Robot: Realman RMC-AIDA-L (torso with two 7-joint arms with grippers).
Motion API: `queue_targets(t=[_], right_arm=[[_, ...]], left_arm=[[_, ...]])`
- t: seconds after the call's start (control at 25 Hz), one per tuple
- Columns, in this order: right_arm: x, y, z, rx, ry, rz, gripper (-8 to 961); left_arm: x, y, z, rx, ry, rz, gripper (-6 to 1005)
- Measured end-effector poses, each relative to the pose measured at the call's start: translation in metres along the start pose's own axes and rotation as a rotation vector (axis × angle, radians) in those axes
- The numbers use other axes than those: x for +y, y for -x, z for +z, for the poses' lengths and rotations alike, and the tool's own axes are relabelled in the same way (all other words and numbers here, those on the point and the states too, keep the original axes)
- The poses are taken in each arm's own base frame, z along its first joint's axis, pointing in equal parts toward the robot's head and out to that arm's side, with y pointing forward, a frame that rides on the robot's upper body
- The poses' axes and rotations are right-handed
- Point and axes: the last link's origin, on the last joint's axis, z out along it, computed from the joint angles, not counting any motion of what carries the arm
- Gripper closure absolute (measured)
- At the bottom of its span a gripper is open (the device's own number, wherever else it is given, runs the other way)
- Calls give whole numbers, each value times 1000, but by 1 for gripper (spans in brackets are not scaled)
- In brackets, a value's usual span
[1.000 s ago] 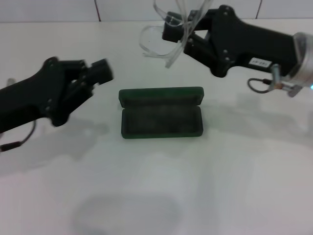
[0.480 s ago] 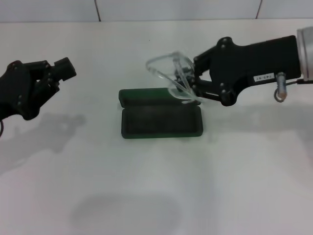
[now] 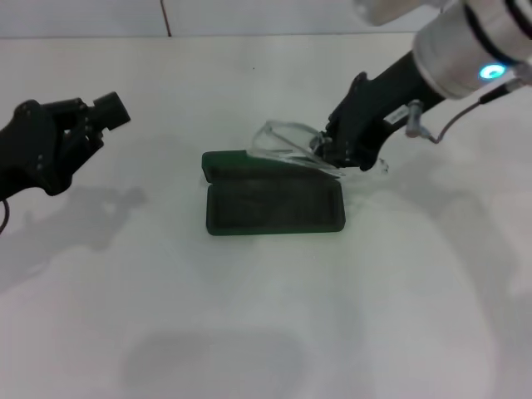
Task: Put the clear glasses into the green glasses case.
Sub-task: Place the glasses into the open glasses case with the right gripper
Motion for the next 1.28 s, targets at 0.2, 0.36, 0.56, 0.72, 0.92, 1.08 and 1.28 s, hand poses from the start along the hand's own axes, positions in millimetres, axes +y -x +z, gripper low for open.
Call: queue_targets(t=[0.2, 0.36, 0.56, 0.72, 0.92, 1.08, 1.28], right_arm=[[-4, 11, 23, 111, 28, -15, 839], [-2, 14, 40, 154, 19, -53, 839], [-2, 15, 55, 175, -5, -88, 839], [-2, 15, 64, 178, -24, -107, 839], [-3, 15, 72, 171, -49, -124, 839], [-2, 15, 76, 171, -57, -139, 839], [2, 17, 82, 163, -57, -159, 839]], left_arm=[[-3, -3, -6, 34, -46, 6, 951], [-3, -3, -7, 35, -51, 4, 951], [-3, -2, -9, 6, -42, 8, 950], [-4, -1, -13, -39, -42, 14, 950], [-4, 1, -21, -43, -71, 9, 949], [-2, 3, -23, -38, -80, 9, 948], [-2, 6, -20, -34, -82, 2, 946]])
